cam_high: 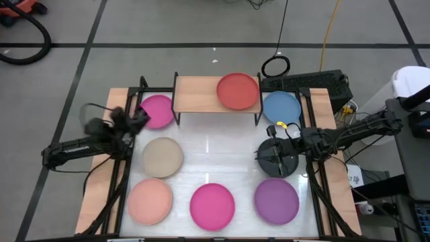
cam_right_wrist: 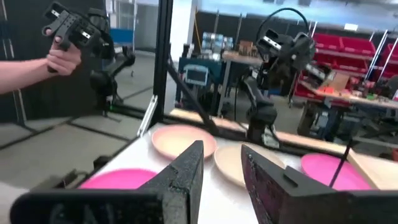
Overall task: Place and stack plates onto a shelf
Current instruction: Stack the top pink plate on the orange plate
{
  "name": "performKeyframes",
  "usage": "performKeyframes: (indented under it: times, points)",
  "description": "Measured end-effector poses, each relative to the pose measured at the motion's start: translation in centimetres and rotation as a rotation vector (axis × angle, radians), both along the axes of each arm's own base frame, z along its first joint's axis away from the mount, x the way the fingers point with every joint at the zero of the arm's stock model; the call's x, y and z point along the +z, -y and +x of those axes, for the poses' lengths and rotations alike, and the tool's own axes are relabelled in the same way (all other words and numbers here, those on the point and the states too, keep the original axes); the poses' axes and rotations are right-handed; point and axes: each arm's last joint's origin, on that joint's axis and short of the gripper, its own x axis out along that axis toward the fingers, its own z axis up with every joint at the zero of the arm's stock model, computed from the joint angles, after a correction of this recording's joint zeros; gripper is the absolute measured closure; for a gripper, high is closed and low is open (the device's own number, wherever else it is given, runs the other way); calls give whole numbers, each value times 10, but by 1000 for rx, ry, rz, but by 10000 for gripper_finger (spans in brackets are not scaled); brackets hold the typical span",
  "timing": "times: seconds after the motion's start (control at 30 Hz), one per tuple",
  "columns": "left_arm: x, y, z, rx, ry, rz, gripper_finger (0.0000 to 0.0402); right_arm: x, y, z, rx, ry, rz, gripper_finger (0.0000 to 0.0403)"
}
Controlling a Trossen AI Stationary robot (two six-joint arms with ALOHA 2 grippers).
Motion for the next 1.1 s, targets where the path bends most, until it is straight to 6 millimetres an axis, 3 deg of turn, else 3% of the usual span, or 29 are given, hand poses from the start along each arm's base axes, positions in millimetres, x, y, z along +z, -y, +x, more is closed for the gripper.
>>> performKeyframes:
  times: [0.2,0.37,0.57,0.73,0.87,1.1]
  points:
    - [63,0,10,122,-388,-1,398,3,0,0,0,33,-1,312]
    - [75,-2,47,239,-930,-53,398,2,0,0,0,19,-3,312]
    - [38,-3,82,416,-1615,-61,398,-1,0,0,0,-9,-1,312]
    - [-2,-4,92,466,-1963,-57,398,-1,0,0,0,-14,-2,312]
    - [-28,-4,95,458,-2072,-38,380,-1,0,0,0,-13,-2,312]
    - [-61,-11,89,497,-2069,-87,294,-1,0,0,0,-14,-3,312]
